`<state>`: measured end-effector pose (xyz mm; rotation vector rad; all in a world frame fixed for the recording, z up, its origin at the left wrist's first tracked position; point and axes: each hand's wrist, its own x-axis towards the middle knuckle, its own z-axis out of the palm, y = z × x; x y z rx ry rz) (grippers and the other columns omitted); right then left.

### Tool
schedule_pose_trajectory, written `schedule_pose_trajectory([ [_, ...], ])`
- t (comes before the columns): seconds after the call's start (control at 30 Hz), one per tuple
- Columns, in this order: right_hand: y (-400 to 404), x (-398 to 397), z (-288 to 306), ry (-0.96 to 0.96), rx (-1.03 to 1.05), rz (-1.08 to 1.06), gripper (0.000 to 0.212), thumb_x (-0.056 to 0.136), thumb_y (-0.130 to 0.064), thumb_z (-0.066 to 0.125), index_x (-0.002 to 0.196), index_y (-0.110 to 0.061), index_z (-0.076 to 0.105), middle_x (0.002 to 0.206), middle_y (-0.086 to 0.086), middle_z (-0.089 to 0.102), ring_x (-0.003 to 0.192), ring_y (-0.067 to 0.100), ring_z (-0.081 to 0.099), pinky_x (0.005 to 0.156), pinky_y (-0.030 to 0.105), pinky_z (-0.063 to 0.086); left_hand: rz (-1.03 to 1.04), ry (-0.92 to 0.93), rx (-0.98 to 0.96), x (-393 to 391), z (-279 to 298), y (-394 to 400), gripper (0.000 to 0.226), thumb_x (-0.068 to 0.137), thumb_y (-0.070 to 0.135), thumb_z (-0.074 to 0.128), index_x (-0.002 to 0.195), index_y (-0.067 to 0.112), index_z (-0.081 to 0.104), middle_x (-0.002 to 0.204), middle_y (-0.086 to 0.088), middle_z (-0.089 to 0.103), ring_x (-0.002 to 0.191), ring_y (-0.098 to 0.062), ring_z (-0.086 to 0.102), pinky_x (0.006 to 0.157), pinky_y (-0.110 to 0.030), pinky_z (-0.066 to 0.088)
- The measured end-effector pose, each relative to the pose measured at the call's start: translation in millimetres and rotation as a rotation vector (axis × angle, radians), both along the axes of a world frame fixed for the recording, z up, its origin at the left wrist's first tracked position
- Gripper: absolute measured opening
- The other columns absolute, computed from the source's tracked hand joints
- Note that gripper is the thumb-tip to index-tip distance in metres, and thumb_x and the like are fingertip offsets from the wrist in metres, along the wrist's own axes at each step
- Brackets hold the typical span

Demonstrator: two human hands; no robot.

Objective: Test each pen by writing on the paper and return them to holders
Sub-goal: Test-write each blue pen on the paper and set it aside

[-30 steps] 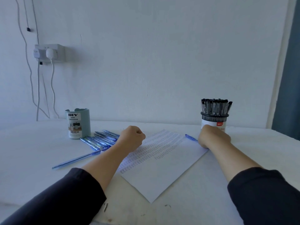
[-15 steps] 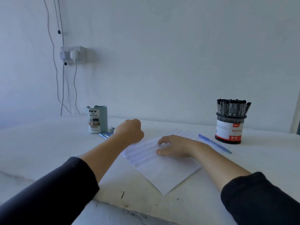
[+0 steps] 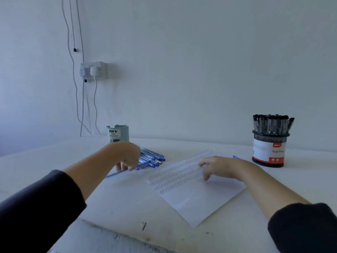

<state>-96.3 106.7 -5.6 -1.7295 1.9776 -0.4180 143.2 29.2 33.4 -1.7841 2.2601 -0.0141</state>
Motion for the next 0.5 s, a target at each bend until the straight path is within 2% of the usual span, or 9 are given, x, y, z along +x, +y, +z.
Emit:
schedule_pose_trajectory([
  [0.07, 1, 0, 2, 0.041, -0.011, 0.005, 0.018, 0.090, -0.022, 0.053, 0.108, -0.023, 0.057, 0.127, -0.003, 0.047, 0.109, 0.015, 0.041, 0.076, 0.014, 0.033, -0.029, 0.161, -0.101, -10, 8, -3, 0.023, 0.092, 0.001, 0.045, 0.113, -0.006, 0.052, 0.088, -0.011, 0.059, 0.056, -0.015, 0.060, 0.035, -0.016, 0.040],
  [0.1, 2, -1, 3, 0.043, -0.021, -0.007, 0.017, 0.094, -0.024, 0.049, 0.106, -0.021, 0.059, 0.125, -0.004, 0.048, 0.111, 0.016, 0.042, 0.067, 0.010, 0.027, -0.052, 0.272, -0.177, -18, 12, -6, 0.020, 0.092, 0.001, 0.043, 0.109, -0.003, 0.051, 0.087, -0.011, 0.058, 0.059, -0.017, 0.062, 0.037, -0.017, 0.041],
  [0.13, 3, -2, 3, 0.036, -0.036, -0.019, 0.025, 0.096, -0.026, 0.045, 0.115, -0.019, 0.060, 0.128, -0.004, 0.048, 0.120, 0.017, 0.043, 0.065, 0.010, 0.025, -0.078, 0.388, -0.267, -26, 15, -11, 0.016, 0.092, 0.002, 0.042, 0.104, 0.000, 0.051, 0.088, -0.010, 0.057, 0.065, -0.020, 0.064, 0.041, -0.019, 0.042],
  [0.2, 4, -4, 2, 0.029, -0.066, -0.055, 0.041, 0.097, -0.028, 0.040, 0.133, -0.010, 0.051, 0.143, 0.004, 0.045, 0.135, 0.020, 0.037, 0.084, 0.022, 0.033, -0.144, 0.630, -0.433, -48, 17, -18, 0.011, 0.090, 0.005, 0.043, 0.099, 0.006, 0.050, 0.095, -0.011, 0.056, 0.078, -0.025, 0.060, 0.054, -0.026, 0.040],
  [0.23, 5, -6, 1, 0.026, -0.073, -0.065, 0.044, 0.097, -0.027, 0.038, 0.136, -0.007, 0.046, 0.147, 0.007, 0.041, 0.137, 0.020, 0.034, 0.099, 0.031, 0.031, -0.182, 0.752, -0.487, -62, 15, -19, 0.011, 0.089, 0.005, 0.043, 0.098, 0.008, 0.049, 0.097, -0.010, 0.054, 0.081, -0.026, 0.054, 0.058, -0.029, 0.037],
  [0.27, 5, -5, 0, 0.029, -0.077, -0.060, 0.045, 0.098, -0.027, 0.036, 0.138, -0.007, 0.044, 0.148, 0.007, 0.039, 0.137, 0.020, 0.032, 0.106, 0.034, 0.025, -0.210, 0.861, -0.517, -74, 9, -20, 0.013, 0.087, 0.004, 0.043, 0.097, 0.011, 0.048, 0.097, -0.010, 0.053, 0.082, -0.027, 0.049, 0.062, -0.030, 0.035],
  [0.33, 5, -3, -1, 0.012, -0.094, -0.053, 0.046, 0.100, -0.030, 0.035, 0.142, -0.013, 0.041, 0.151, 0.000, 0.035, 0.139, 0.016, 0.031, 0.109, 0.029, 0.019, -0.231, 1.000, -0.532, -94, -11, -19, 0.015, 0.084, 0.003, 0.042, 0.091, 0.016, 0.045, 0.091, -0.007, 0.055, 0.081, -0.026, 0.047, 0.072, -0.033, 0.033],
  [0.4, 4, -4, -1, -0.044, -0.106, -0.068, 0.046, 0.101, -0.032, 0.037, 0.145, -0.019, 0.038, 0.153, -0.005, 0.031, 0.140, 0.012, 0.028, 0.105, 0.022, 0.019, -0.227, 1.004, -0.540, -102, -35, -18, 0.005, 0.085, 0.016, 0.050, 0.088, 0.018, 0.046, 0.086, 0.000, 0.052, 0.079, -0.022, 0.046, 0.078, -0.034, 0.027],
  [0.5, 1, -4, -2, -0.075, -0.099, -0.079, 0.044, 0.101, -0.031, 0.038, 0.143, -0.021, 0.041, 0.152, -0.004, 0.033, 0.139, 0.014, 0.029, 0.101, 0.021, 0.020, -0.234, 0.933, -0.557, -101, -53, -18, 0.033, 0.081, 0.048, 0.059, 0.073, 0.018, 0.047, 0.080, 0.004, 0.049, 0.073, -0.017, 0.046, 0.078, -0.034, 0.025],
])
